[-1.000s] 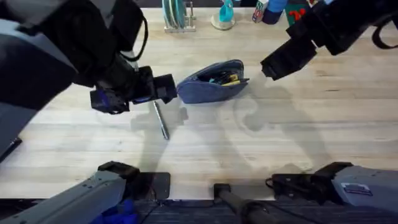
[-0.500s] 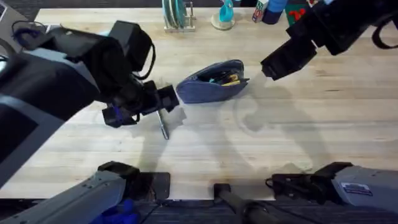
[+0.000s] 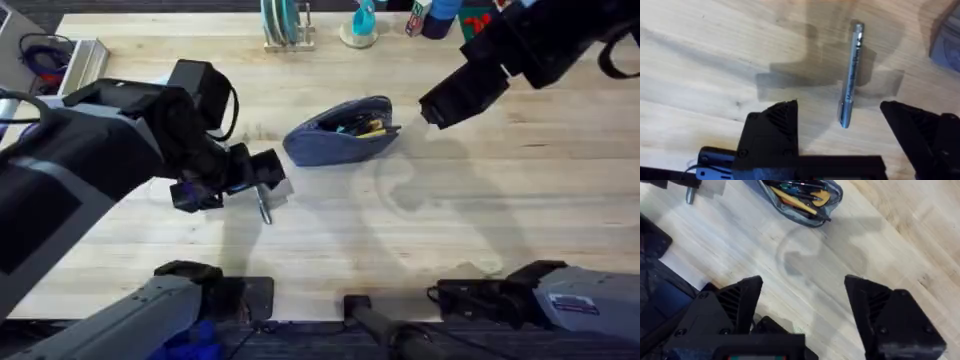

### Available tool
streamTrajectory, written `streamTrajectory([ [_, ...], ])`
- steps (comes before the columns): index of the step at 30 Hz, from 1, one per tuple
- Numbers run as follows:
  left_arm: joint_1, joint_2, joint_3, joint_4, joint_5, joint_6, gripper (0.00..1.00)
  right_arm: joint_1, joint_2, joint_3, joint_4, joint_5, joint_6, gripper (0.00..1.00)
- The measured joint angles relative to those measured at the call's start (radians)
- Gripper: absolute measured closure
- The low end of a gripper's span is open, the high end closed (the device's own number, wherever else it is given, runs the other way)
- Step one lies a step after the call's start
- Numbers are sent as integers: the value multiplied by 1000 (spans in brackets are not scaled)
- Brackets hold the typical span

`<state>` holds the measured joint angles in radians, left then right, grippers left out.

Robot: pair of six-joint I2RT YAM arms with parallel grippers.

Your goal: Unzip the bag, pick up the pens from the table one at a time and place them inside, then zip the bag closed.

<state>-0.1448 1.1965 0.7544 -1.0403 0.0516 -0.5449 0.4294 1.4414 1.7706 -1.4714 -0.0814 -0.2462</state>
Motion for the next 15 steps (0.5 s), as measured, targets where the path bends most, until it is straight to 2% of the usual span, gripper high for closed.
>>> streamTrajectory([
  [5, 1, 15, 0, 7, 6, 33, 5, 0, 0, 0, 0, 0, 0, 5],
  [15, 0, 161, 0, 90, 7, 45, 4, 0, 0, 0, 0, 0, 0, 5],
])
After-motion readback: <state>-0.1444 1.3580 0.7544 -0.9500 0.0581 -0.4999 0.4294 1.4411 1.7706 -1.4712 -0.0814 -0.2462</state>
